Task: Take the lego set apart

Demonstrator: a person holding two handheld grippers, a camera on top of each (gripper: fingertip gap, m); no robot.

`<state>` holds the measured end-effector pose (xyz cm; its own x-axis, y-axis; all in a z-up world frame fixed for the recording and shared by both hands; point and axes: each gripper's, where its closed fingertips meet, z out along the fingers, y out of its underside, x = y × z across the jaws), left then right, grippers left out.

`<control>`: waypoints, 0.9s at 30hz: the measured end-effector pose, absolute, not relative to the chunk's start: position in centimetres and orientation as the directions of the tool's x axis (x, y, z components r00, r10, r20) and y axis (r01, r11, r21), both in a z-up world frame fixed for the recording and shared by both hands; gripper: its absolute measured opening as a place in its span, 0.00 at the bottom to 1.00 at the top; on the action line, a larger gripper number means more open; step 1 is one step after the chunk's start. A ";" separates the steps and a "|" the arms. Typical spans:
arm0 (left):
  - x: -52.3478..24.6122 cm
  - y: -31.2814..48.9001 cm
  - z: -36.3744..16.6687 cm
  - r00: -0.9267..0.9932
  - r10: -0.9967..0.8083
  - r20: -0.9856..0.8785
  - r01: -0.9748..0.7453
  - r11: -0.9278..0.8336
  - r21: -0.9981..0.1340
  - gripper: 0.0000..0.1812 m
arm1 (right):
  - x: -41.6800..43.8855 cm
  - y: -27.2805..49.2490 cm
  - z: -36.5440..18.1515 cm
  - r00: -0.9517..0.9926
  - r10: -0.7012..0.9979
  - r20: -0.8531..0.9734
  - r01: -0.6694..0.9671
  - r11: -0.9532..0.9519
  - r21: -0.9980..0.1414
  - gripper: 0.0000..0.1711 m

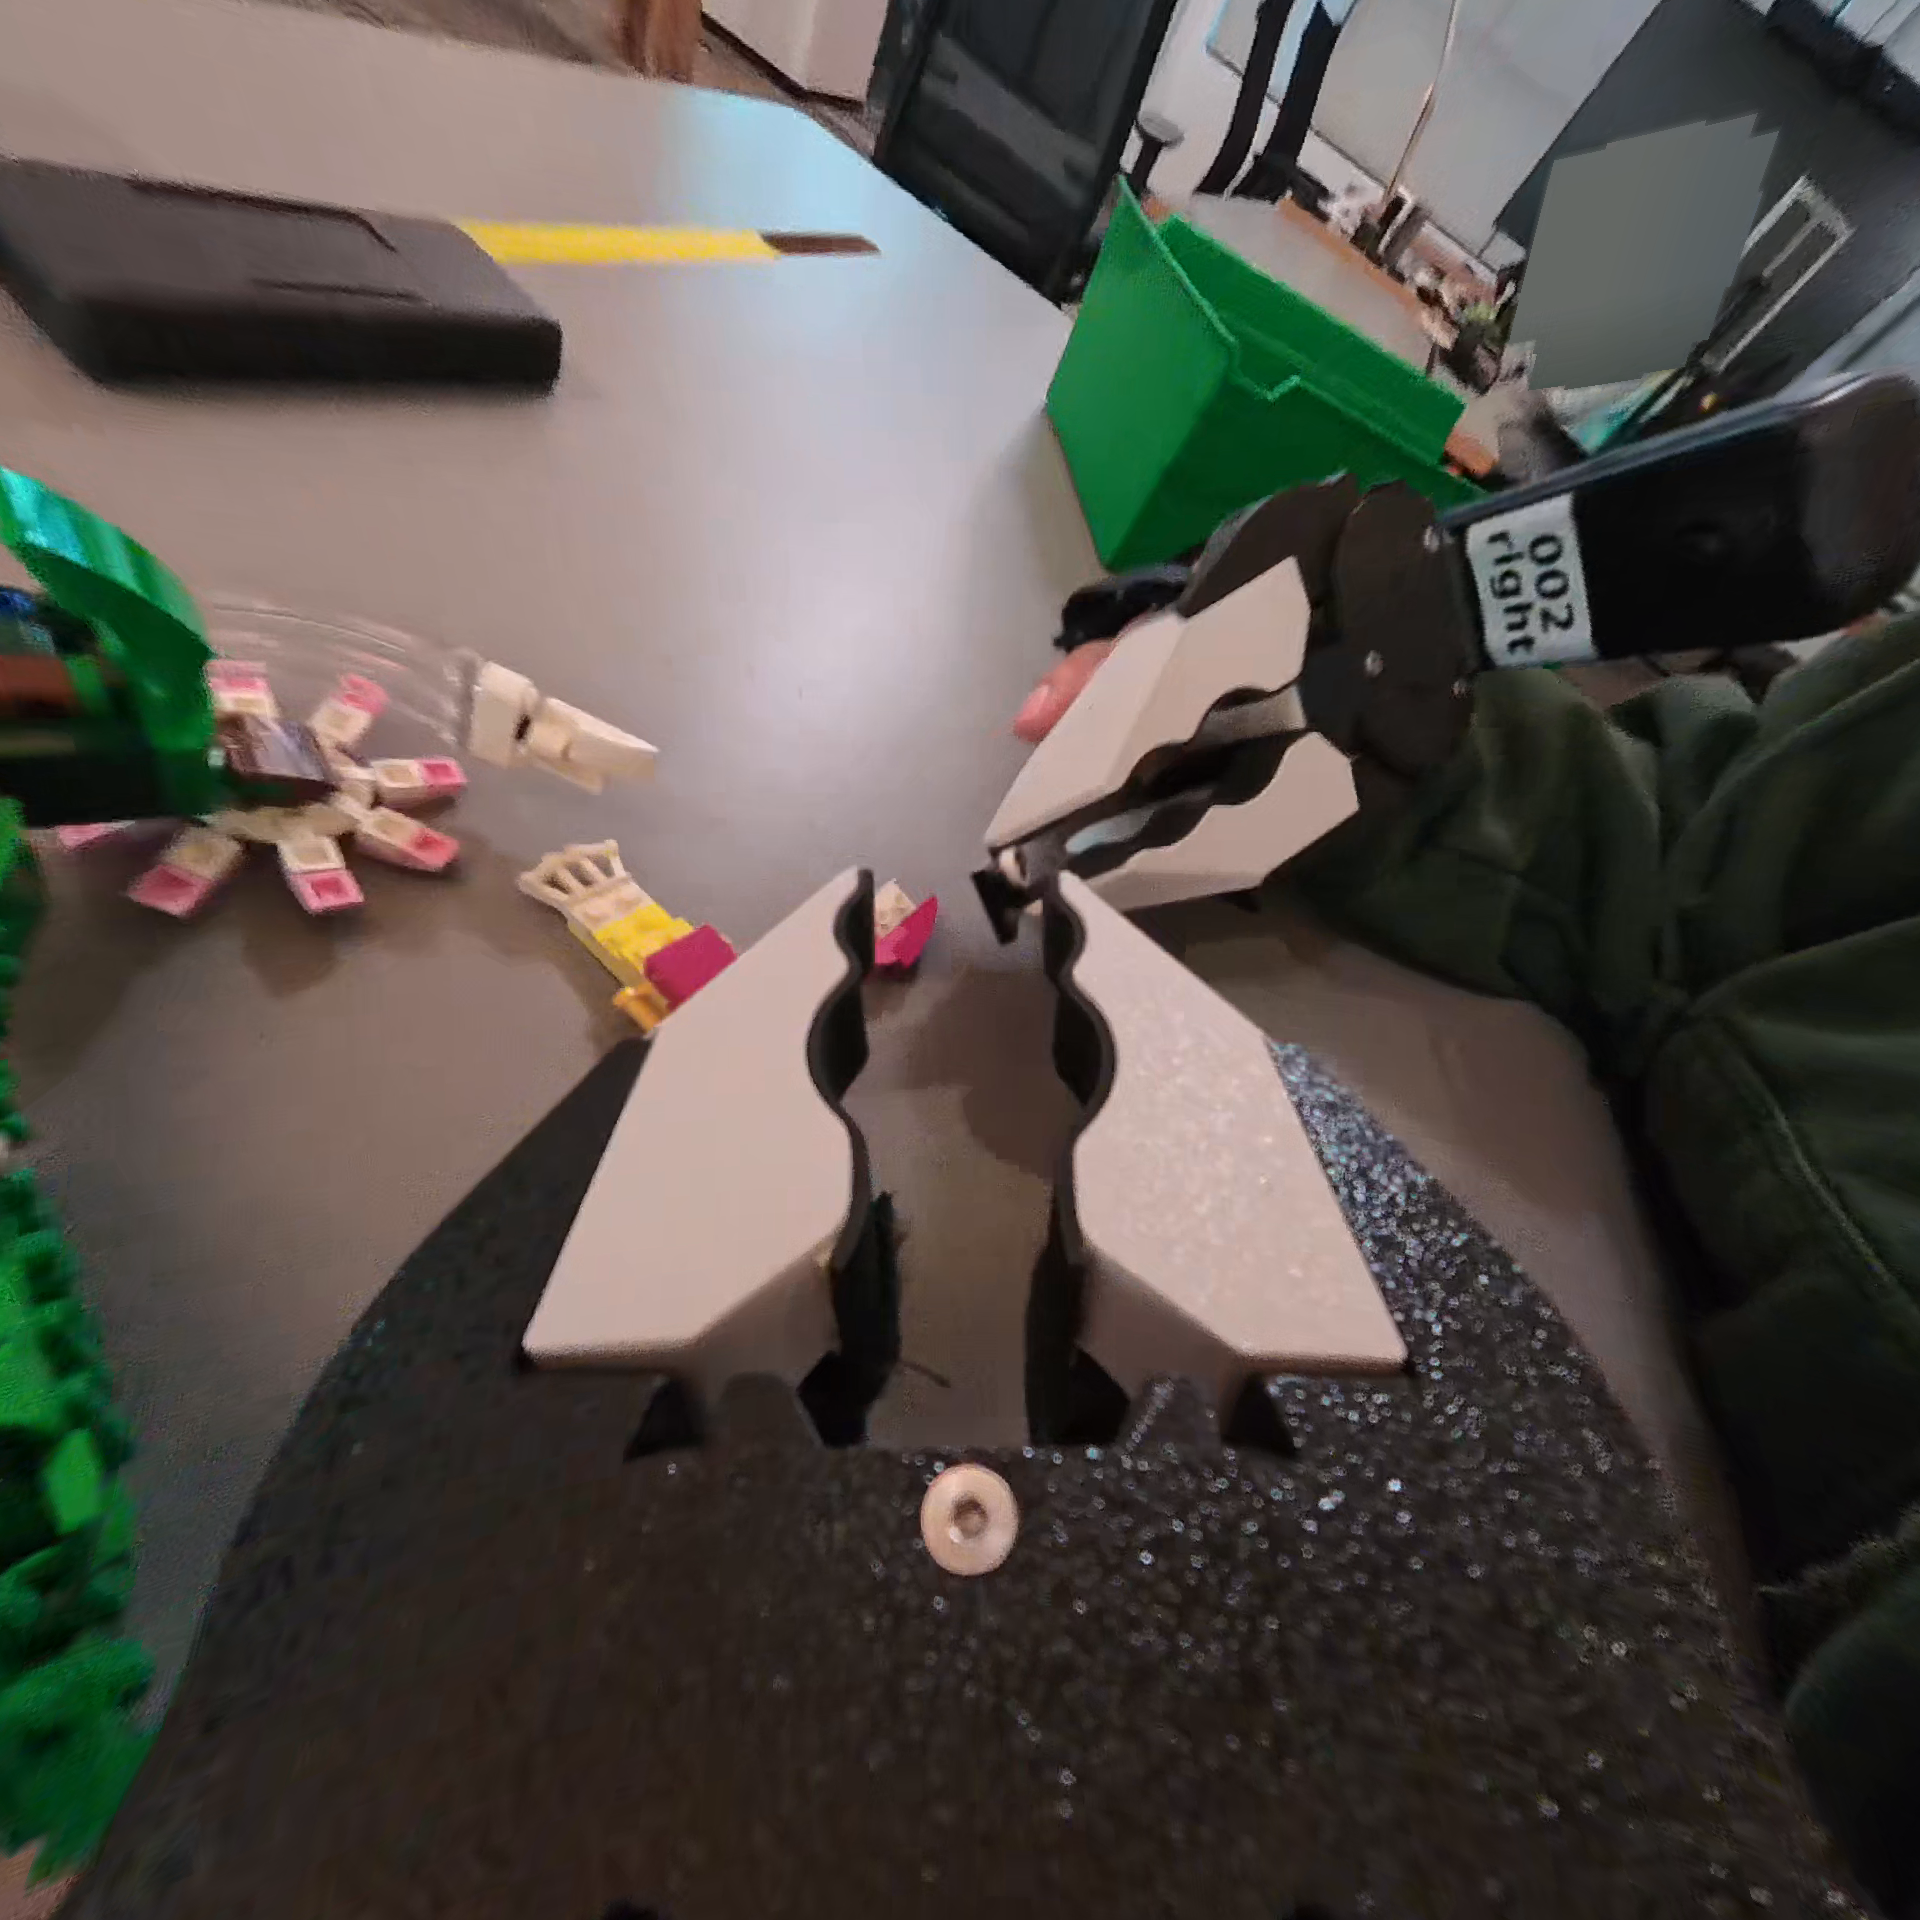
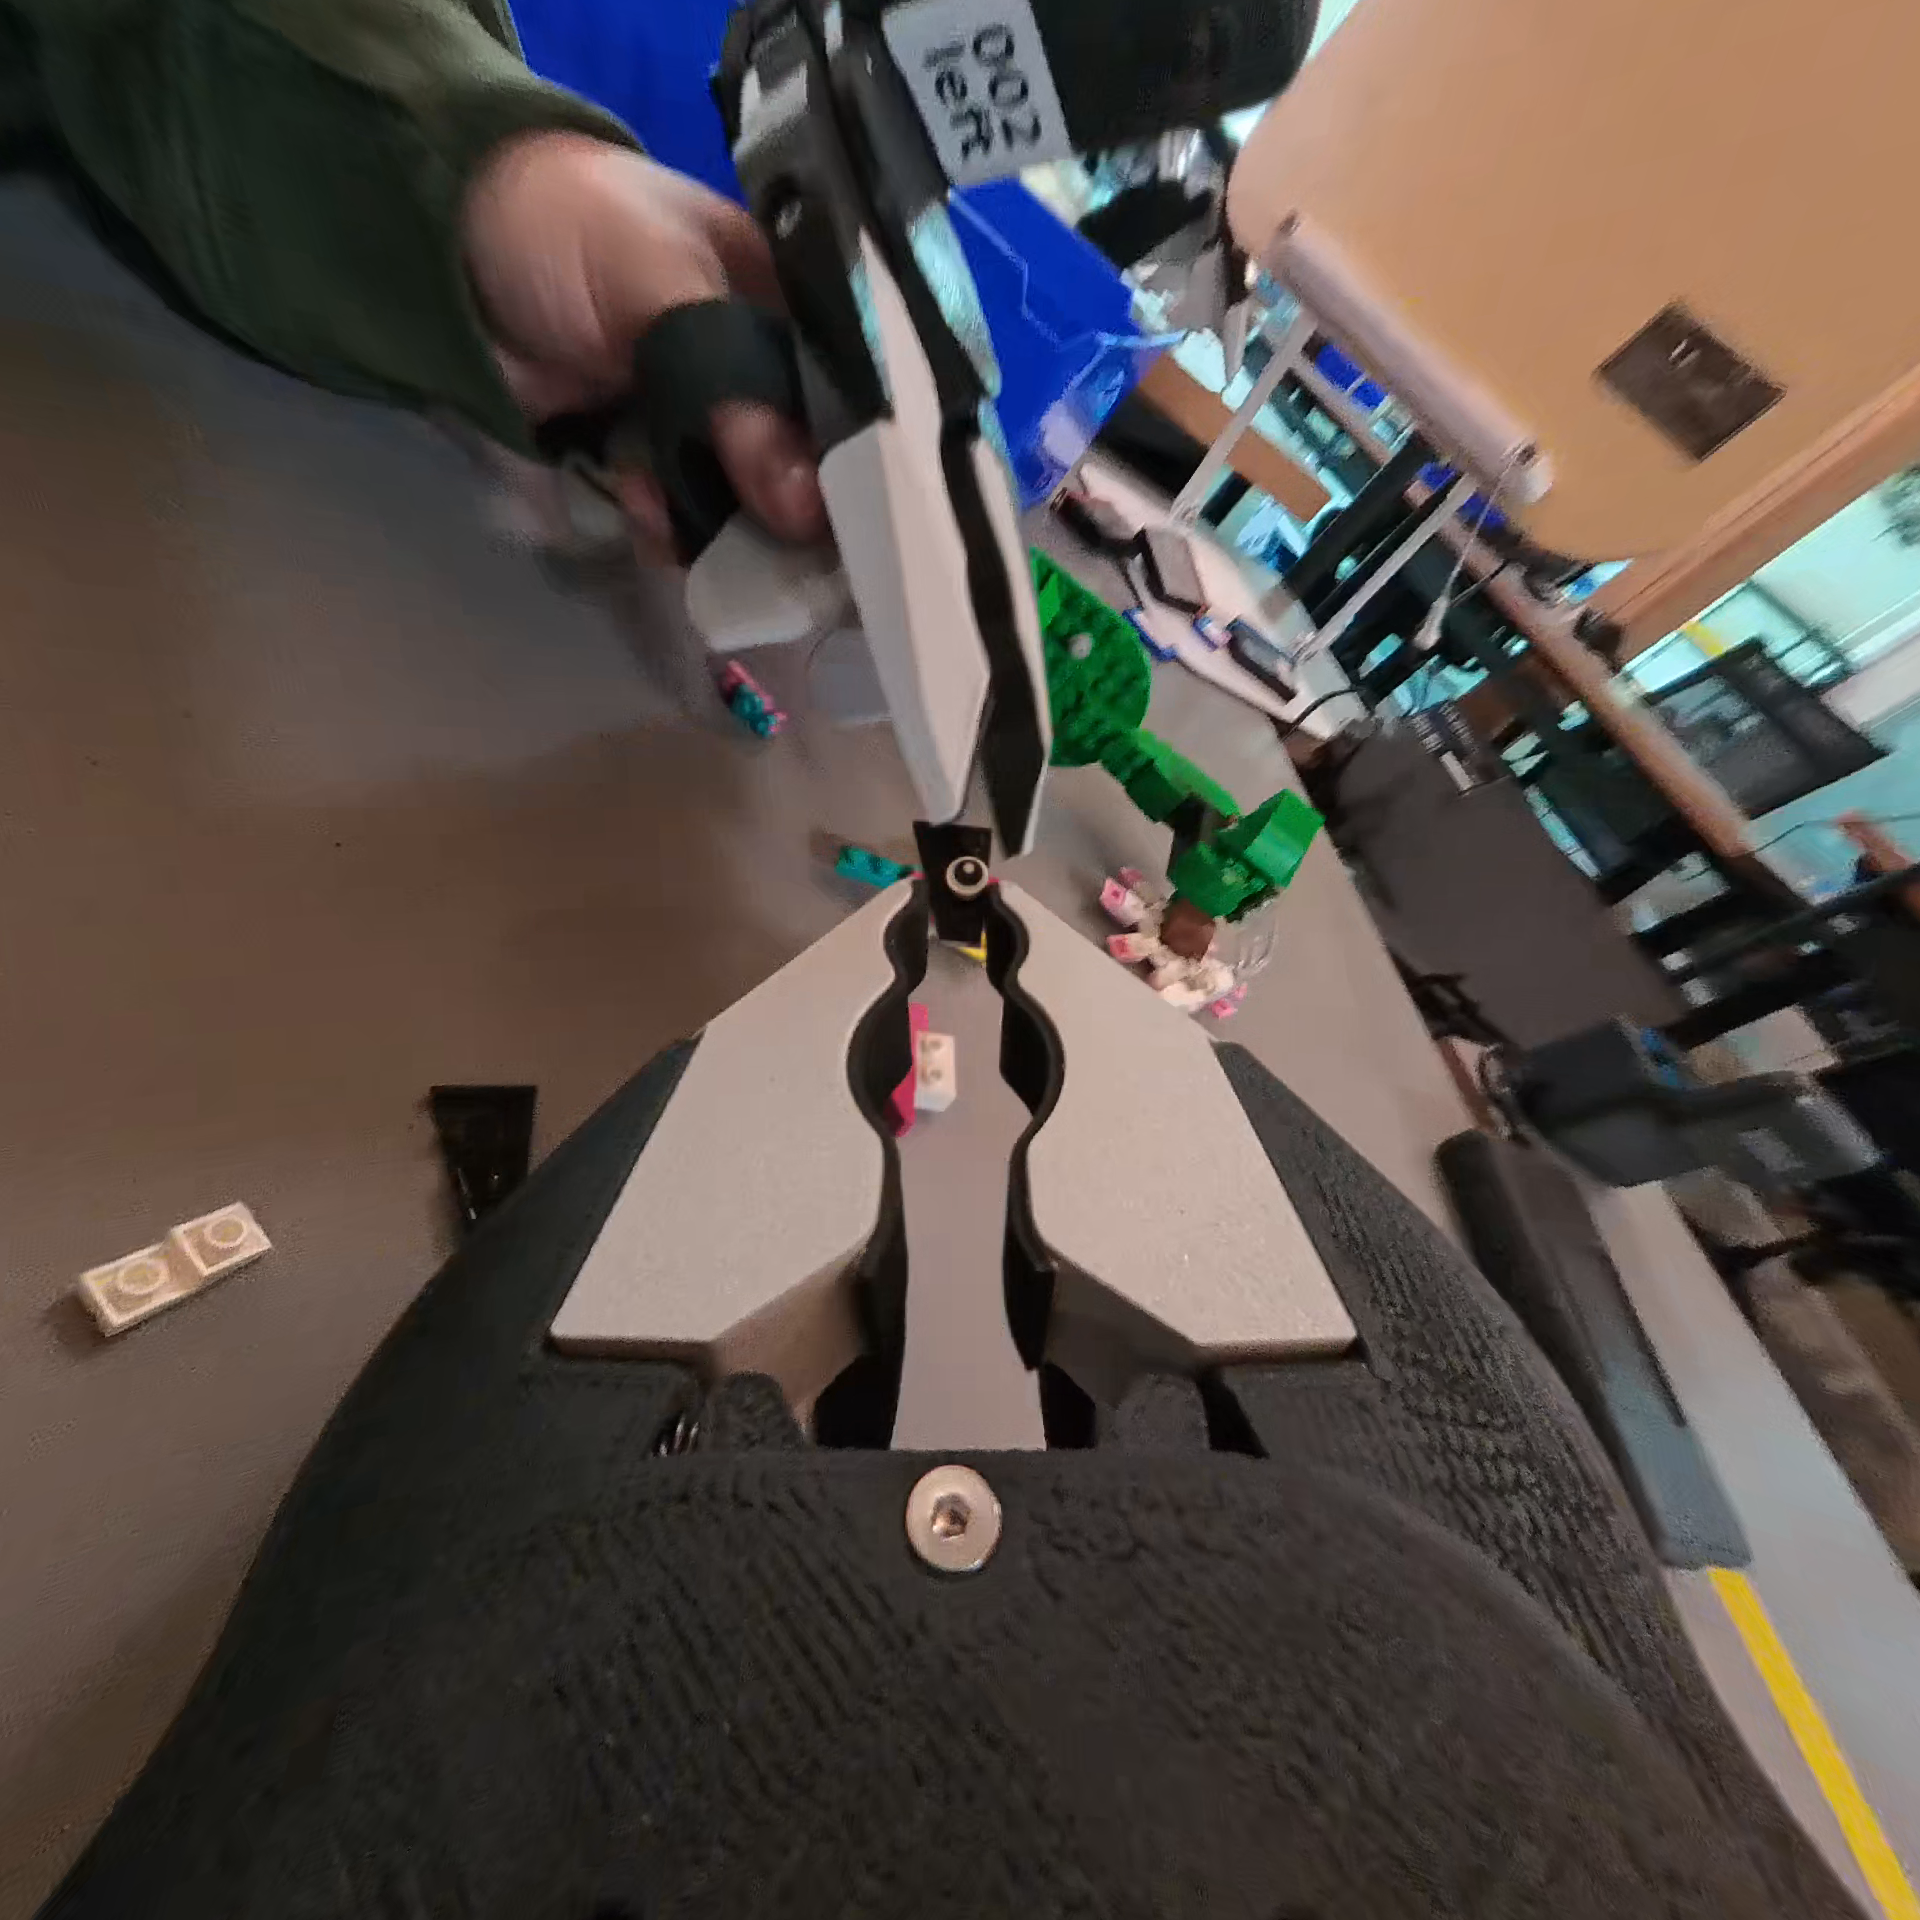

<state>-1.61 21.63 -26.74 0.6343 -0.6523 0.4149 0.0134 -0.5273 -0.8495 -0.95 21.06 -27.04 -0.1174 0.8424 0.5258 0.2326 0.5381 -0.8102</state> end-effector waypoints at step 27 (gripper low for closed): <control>-0.1 20.9 -28.4 0.502 -0.633 0.589 0.055 -0.656 -0.752 0.00 | -0.7 20.8 -26.2 -0.095 0.821 0.563 0.163 0.571 -0.805 0.07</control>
